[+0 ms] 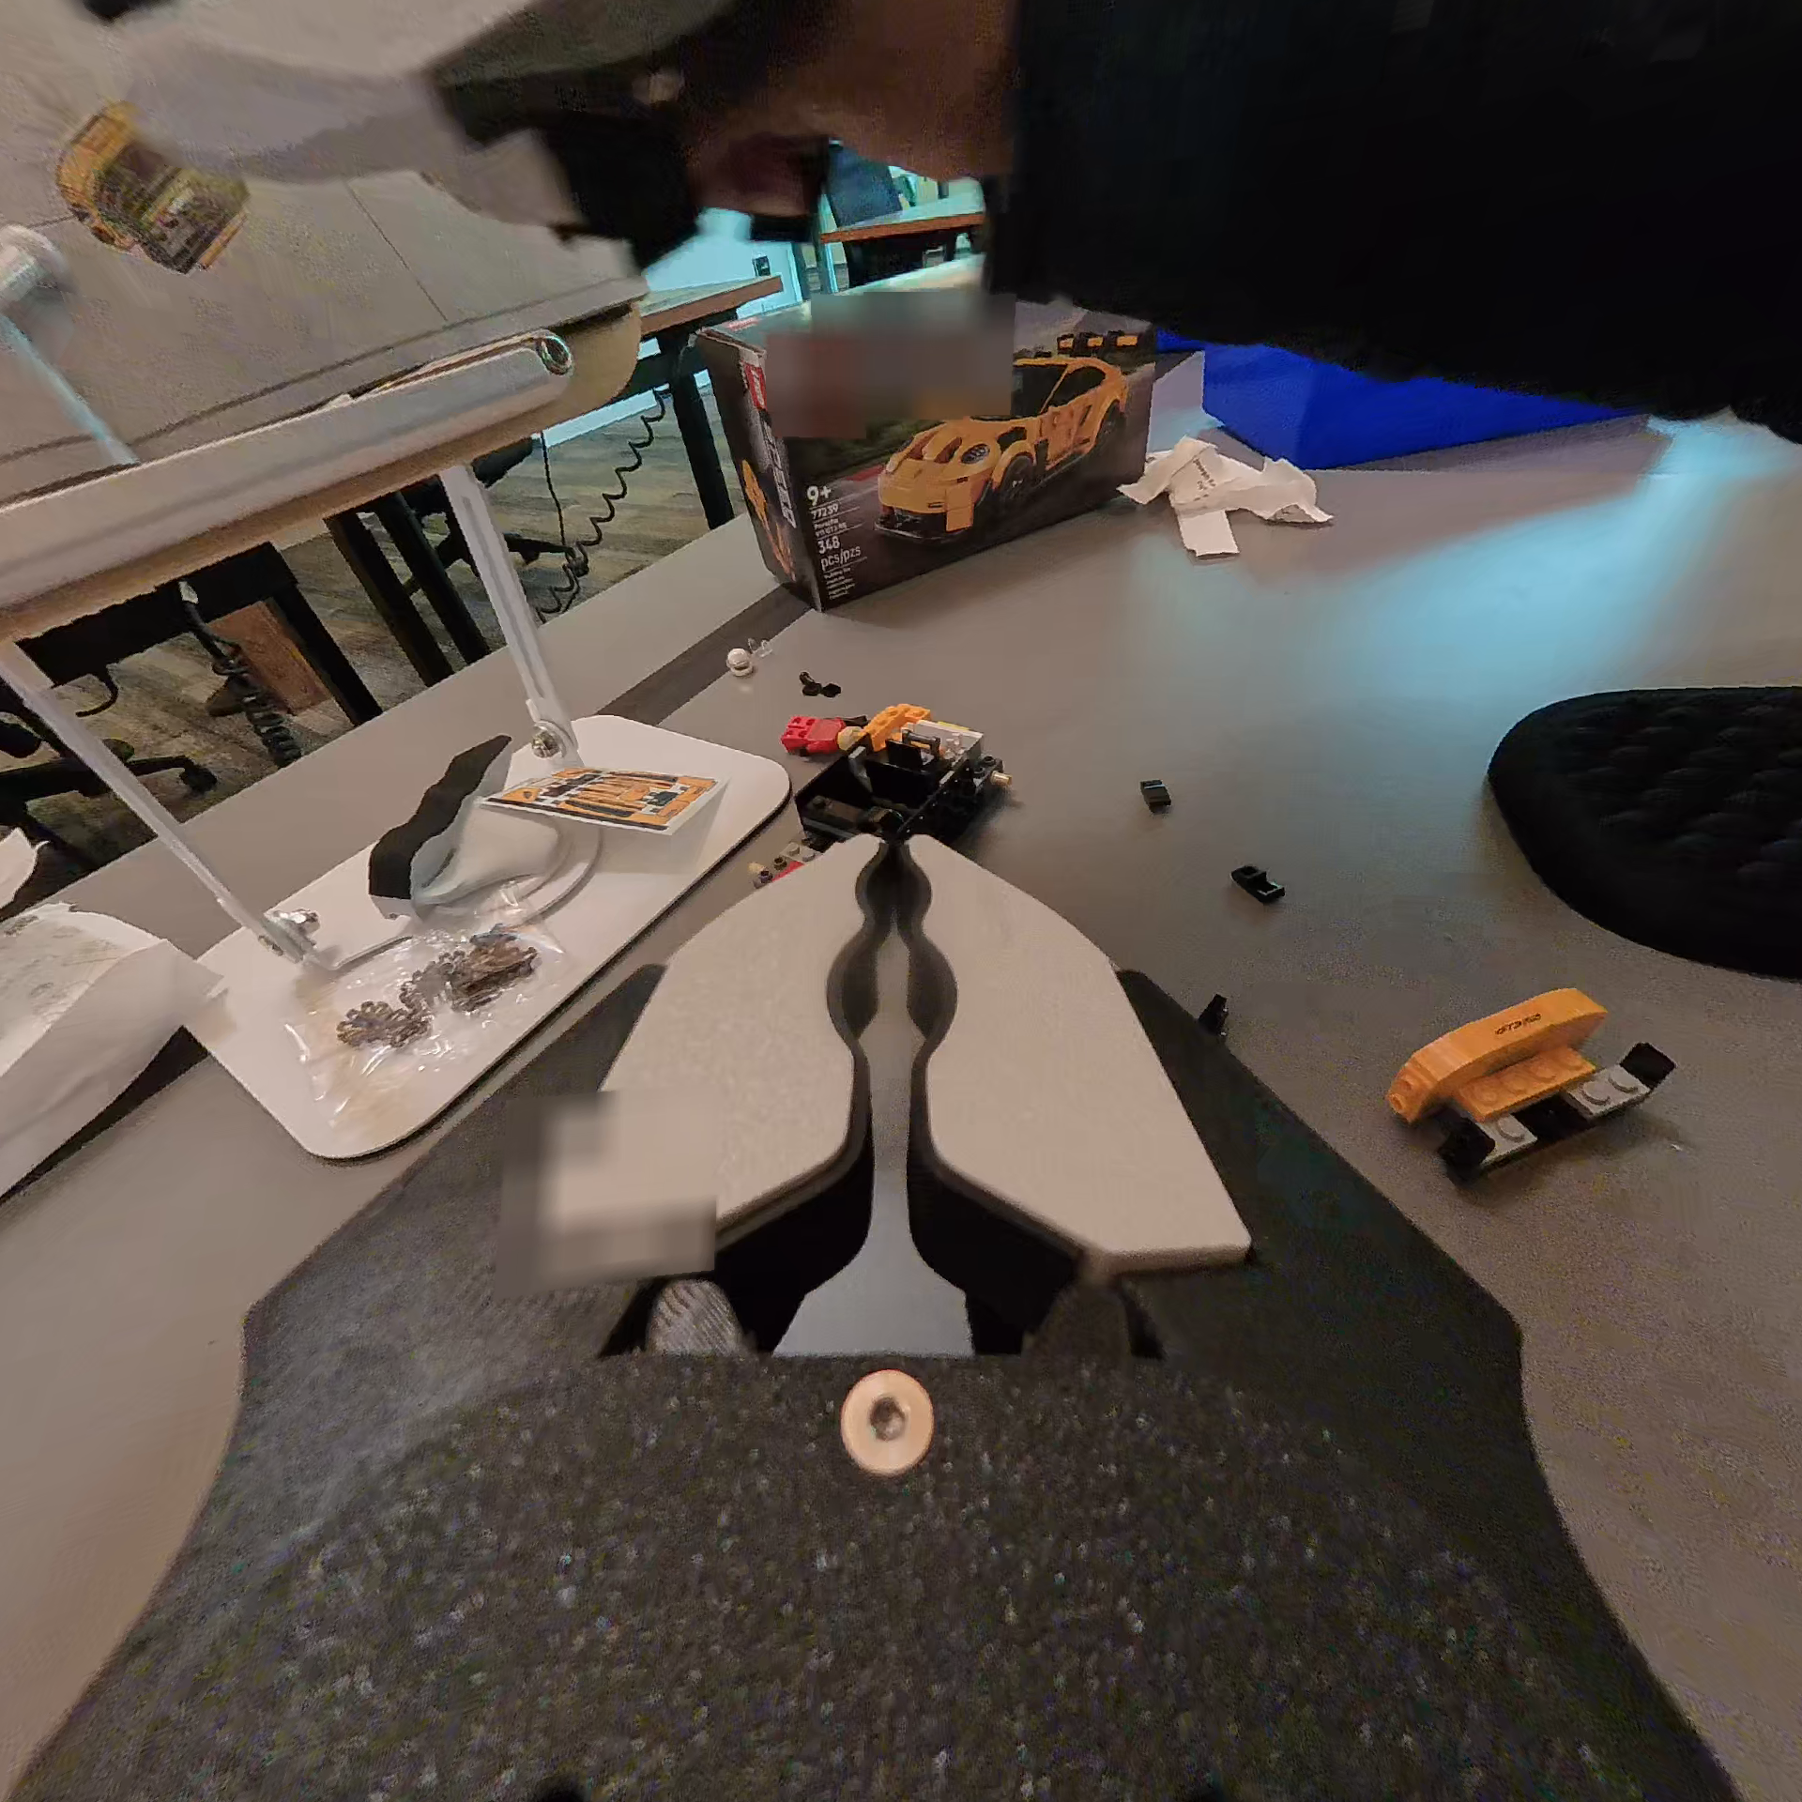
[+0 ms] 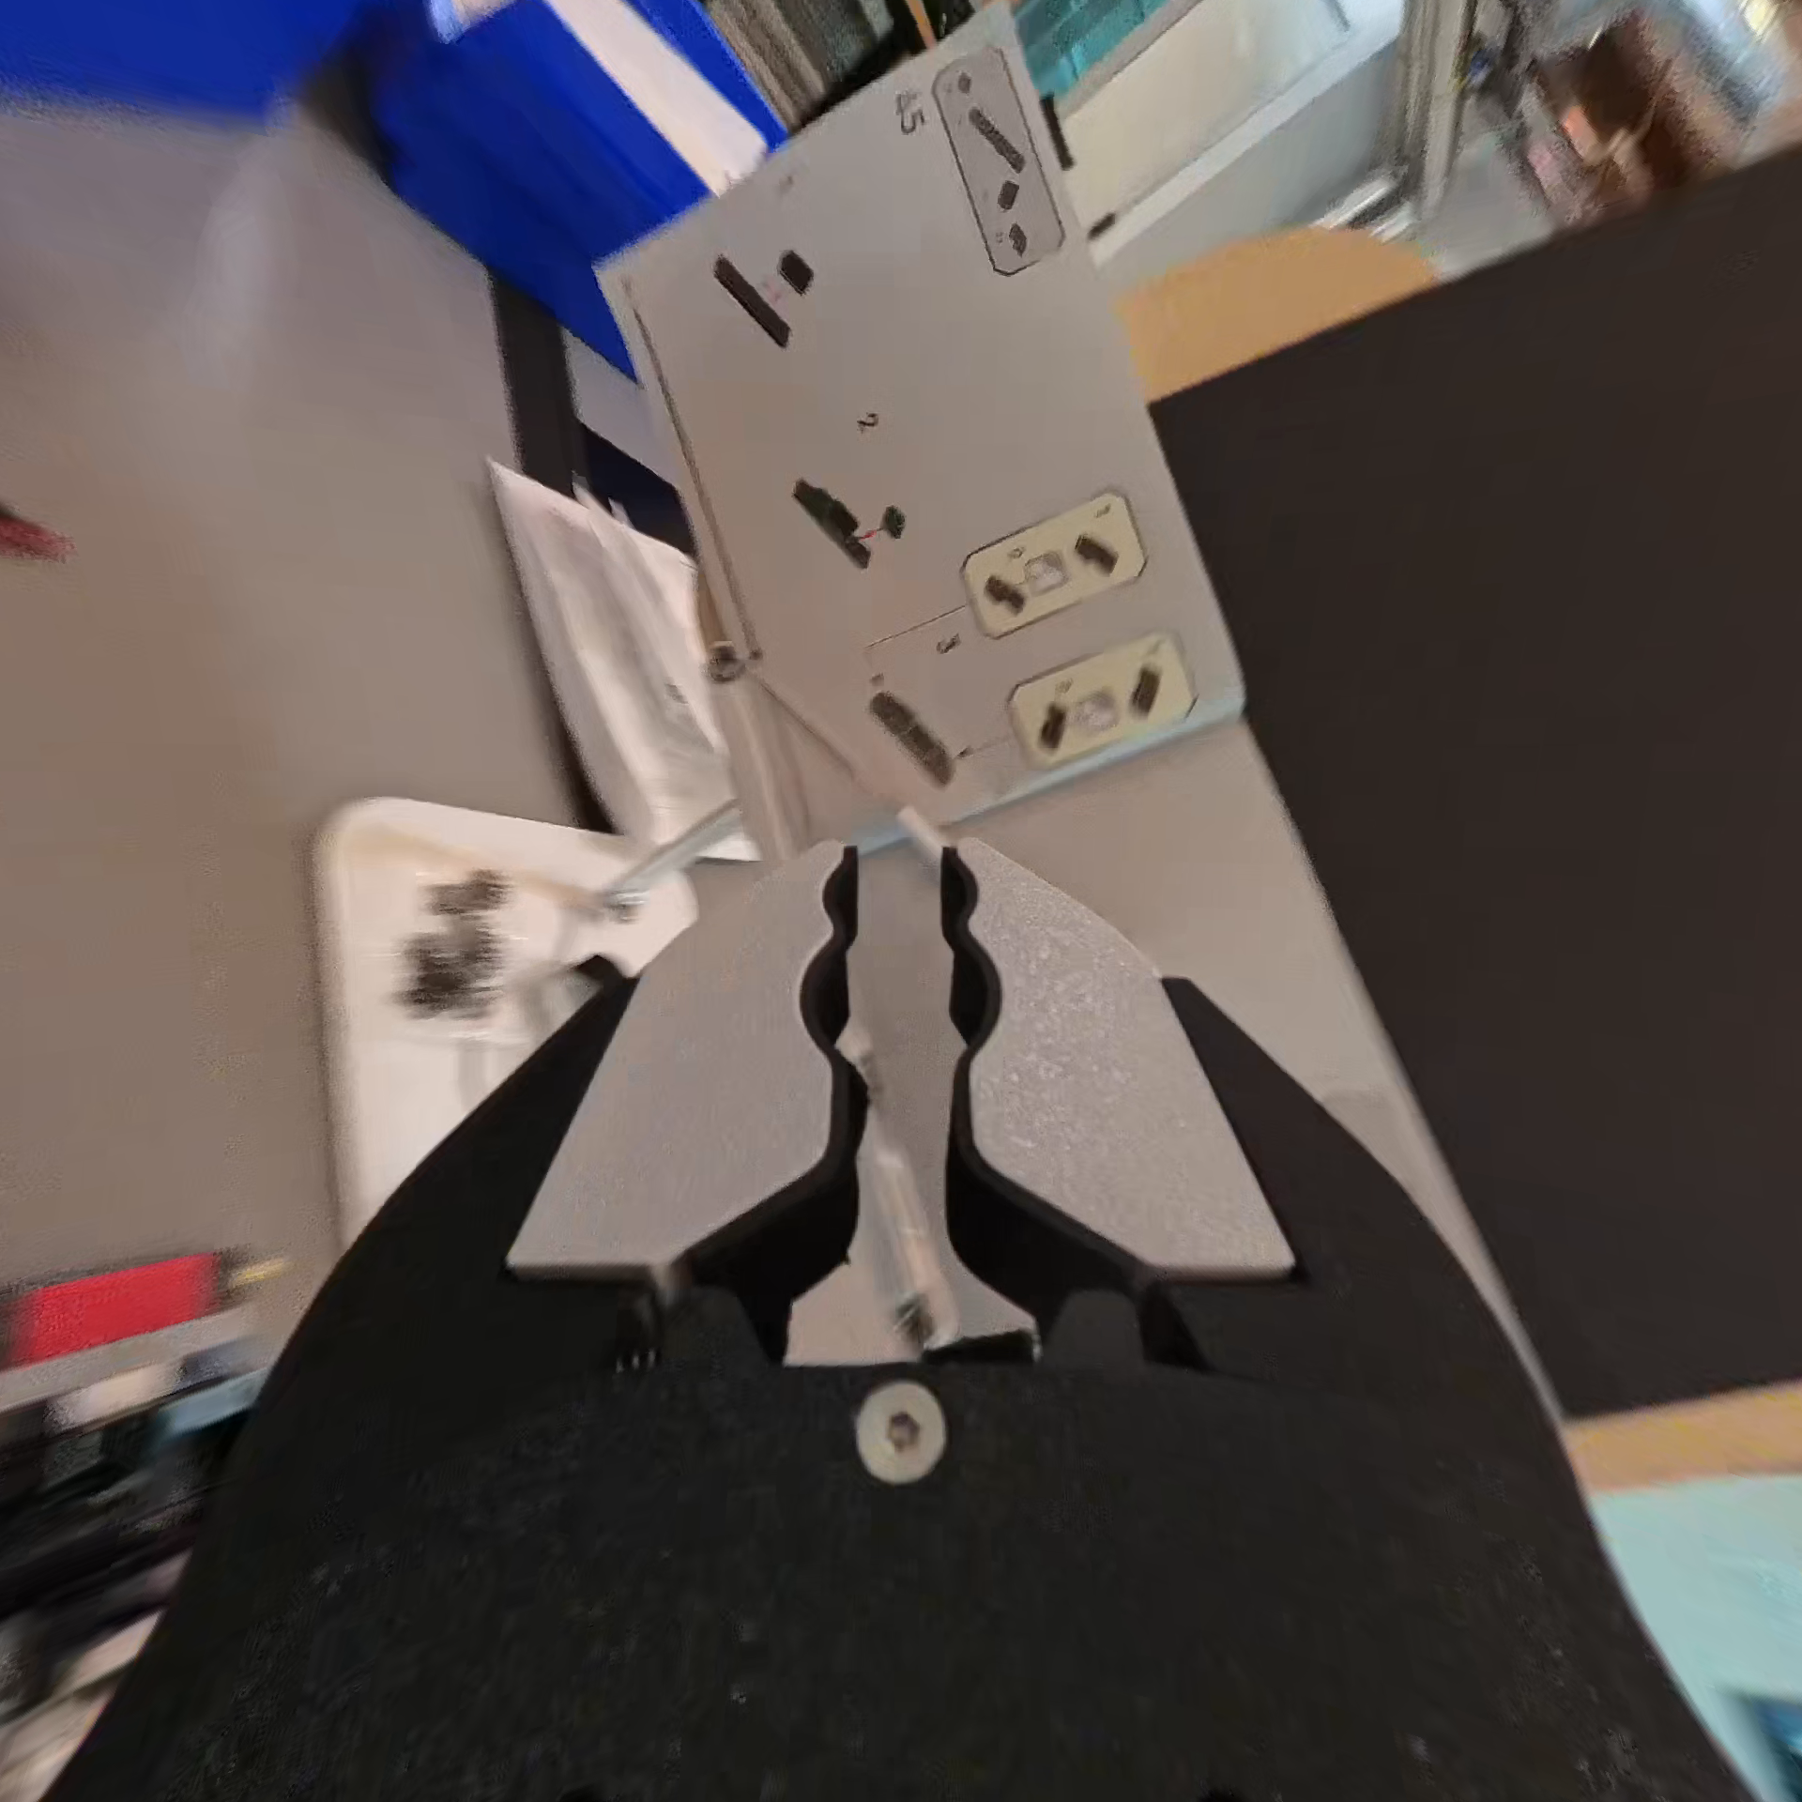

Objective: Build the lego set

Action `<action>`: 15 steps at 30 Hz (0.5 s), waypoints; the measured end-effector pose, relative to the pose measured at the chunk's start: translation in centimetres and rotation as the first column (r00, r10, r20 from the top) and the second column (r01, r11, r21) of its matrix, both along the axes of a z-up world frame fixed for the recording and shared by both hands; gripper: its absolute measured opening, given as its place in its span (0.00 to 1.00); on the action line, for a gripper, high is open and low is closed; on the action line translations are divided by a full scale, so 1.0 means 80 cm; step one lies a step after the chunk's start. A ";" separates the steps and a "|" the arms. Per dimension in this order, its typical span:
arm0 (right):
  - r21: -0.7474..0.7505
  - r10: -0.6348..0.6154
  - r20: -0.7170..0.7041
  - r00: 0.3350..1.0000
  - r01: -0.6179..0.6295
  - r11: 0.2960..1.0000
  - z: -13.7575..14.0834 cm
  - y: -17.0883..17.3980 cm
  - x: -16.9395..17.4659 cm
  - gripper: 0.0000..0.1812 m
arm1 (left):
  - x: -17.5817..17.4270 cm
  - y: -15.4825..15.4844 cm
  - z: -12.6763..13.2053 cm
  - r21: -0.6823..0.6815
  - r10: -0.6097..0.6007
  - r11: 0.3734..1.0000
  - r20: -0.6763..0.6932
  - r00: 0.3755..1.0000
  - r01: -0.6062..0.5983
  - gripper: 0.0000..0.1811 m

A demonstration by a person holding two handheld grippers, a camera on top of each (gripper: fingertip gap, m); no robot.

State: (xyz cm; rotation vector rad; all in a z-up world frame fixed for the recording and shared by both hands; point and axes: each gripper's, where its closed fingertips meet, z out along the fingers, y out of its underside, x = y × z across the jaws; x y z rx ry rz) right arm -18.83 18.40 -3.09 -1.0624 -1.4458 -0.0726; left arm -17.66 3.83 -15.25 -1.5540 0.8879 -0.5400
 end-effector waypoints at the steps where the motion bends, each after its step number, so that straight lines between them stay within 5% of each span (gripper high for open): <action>1: -0.082 0.010 -0.031 0.999 -0.013 0.997 -0.008 -0.016 0.017 0.09 | 0.000 0.000 0.000 -0.001 0.000 1.000 0.002 1.000 0.000 0.00; 8: -0.554 0.132 0.045 0.990 -0.085 0.828 -0.157 -0.146 0.149 0.05 | 0.003 0.001 -0.007 -0.026 -0.011 1.000 -0.005 1.000 0.011 0.00; 12: -0.656 0.182 0.138 0.974 -0.048 0.753 -0.231 -0.198 0.188 0.06 | 0.006 0.002 -0.018 -0.064 -0.020 0.998 -0.014 1.000 0.019 0.00; 15: -0.668 0.188 0.175 0.966 -0.024 0.744 -0.255 -0.212 0.195 0.09 | 0.009 0.003 -0.029 -0.087 -0.022 0.996 -0.040 0.999 0.019 0.00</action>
